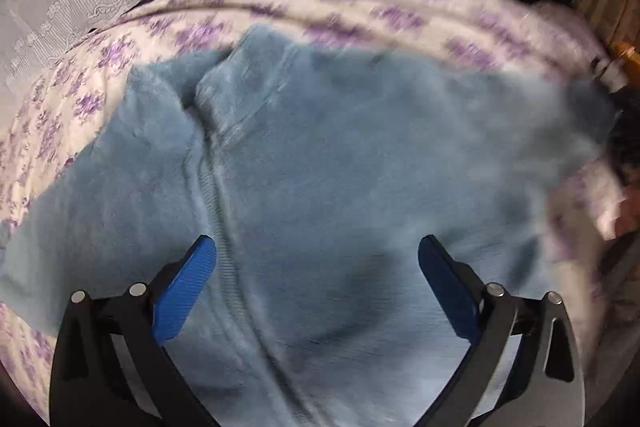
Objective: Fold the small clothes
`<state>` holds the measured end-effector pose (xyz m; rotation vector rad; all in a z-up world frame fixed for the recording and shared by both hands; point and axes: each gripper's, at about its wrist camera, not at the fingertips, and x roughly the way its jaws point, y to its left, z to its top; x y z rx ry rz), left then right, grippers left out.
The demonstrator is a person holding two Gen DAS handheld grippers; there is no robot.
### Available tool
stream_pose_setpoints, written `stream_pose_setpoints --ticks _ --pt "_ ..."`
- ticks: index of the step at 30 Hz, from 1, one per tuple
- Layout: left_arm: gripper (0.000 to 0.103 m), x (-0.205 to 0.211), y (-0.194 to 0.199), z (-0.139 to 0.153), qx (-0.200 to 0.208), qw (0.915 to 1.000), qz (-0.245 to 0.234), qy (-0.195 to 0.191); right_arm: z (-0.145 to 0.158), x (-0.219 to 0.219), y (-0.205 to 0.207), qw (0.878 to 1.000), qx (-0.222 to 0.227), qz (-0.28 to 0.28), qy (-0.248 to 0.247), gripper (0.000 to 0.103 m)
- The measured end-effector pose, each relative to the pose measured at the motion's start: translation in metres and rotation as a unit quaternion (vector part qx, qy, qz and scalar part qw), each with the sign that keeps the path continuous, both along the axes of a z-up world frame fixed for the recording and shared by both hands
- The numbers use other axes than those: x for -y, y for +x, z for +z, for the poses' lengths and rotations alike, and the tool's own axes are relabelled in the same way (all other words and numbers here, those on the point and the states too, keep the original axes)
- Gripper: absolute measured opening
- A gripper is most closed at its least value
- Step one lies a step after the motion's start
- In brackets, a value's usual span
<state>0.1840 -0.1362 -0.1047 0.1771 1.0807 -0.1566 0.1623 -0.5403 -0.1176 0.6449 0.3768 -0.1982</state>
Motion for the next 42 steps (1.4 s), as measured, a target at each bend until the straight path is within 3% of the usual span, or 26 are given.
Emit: stream_pose_setpoints --ticks 1,5,9,11,15,17,19,21,27,29,32,37,42 --pt "0.099 -0.006 0.007 -0.011 -0.009 1.0 0.001 -0.002 0.001 0.001 -0.001 1.0 0.006 0.006 0.011 0.012" --pt "0.099 -0.041 -0.006 -0.011 0.013 0.9947 -0.003 -0.102 0.004 0.001 -0.002 1.0 0.01 0.012 0.019 0.009" --pt "0.099 -0.063 -0.012 -0.001 0.029 0.9904 0.036 -0.13 0.01 -0.002 -0.007 0.999 0.018 0.02 0.022 0.009" --pt "0.099 -0.076 -0.011 0.009 0.039 0.9882 0.064 -0.133 0.015 -0.005 -0.009 0.999 0.026 0.029 0.02 0.009" --pt "0.099 -0.11 0.004 0.018 0.02 0.9871 0.091 -0.13 0.027 -0.02 -0.008 0.998 0.035 0.056 0.007 0.009" --pt "0.099 -0.123 0.007 0.012 0.02 0.9885 0.098 -0.113 0.033 -0.031 -0.009 0.997 0.039 0.07 -0.004 0.009" --pt "0.099 -0.134 0.013 -0.012 0.012 0.9905 0.097 -0.096 0.042 -0.045 -0.011 0.996 0.044 0.083 -0.015 0.009" --pt "0.099 -0.134 0.008 -0.015 0.031 0.99 0.101 -0.094 0.051 -0.062 -0.009 0.994 0.049 0.097 -0.026 0.009" --pt "0.098 -0.103 -0.006 -0.005 0.087 0.9942 0.064 -0.001 0.068 -0.114 0.01 0.988 0.056 0.14 -0.044 0.009" --pt "0.098 -0.107 -0.005 -0.004 0.085 0.9941 0.066 -0.012 0.071 -0.129 0.013 0.985 0.056 0.155 -0.044 0.009" --pt "0.098 -0.123 -0.002 -0.003 0.067 0.9926 0.081 -0.061 0.077 -0.148 0.011 0.983 0.057 0.169 -0.049 0.009" --pt "0.098 -0.147 0.0 0.007 0.065 0.9839 0.108 -0.127 0.084 -0.176 0.006 0.98 0.057 0.184 -0.057 0.009" --pt "0.098 -0.153 -0.002 0.016 0.074 0.9817 0.108 -0.138 0.085 -0.215 0.001 0.975 0.049 0.198 -0.089 0.009"
